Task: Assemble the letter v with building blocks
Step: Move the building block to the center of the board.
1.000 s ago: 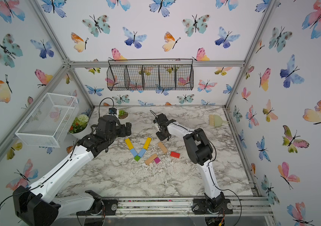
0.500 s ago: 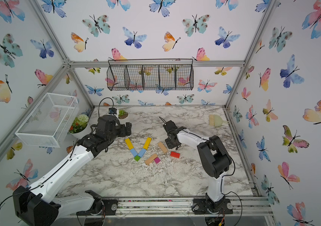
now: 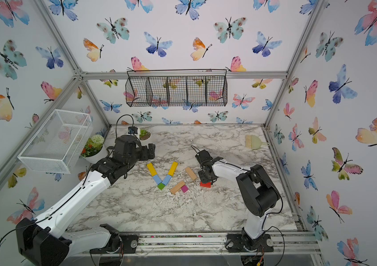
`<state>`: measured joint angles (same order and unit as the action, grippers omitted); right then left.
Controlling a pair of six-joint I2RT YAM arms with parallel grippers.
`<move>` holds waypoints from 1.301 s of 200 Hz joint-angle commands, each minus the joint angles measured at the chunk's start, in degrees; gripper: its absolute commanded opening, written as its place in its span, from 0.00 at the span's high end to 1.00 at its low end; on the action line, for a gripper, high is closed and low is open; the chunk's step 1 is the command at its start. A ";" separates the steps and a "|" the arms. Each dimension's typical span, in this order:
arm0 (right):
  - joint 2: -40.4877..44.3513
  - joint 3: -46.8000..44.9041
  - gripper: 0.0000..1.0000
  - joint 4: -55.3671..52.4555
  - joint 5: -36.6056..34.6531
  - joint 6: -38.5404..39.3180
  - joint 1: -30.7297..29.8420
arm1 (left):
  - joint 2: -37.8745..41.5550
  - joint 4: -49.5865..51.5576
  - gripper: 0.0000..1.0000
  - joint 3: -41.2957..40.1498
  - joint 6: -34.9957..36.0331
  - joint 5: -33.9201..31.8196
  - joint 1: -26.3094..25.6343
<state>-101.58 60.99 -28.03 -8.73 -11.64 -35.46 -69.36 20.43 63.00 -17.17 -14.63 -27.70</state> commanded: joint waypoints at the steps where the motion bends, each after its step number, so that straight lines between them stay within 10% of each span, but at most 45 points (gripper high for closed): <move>1: 1.89 -2.10 0.73 0.59 1.95 -1.41 -0.03 | 0.11 -0.74 0.04 1.38 0.29 0.84 0.46; 147: 3.07 -6.05 0.74 3.19 5.97 -13.39 -14.65 | 0.28 -0.89 0.04 1.07 0.21 0.99 0.47; 260: 4.96 -5.37 0.74 -2.08 -2.61 -10.66 -14.11 | 1.16 -1.09 0.04 0.63 0.04 1.63 0.45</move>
<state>-97.47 55.99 -28.05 -9.28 -21.91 -49.95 -69.36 20.38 63.00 -17.17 -13.98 -27.68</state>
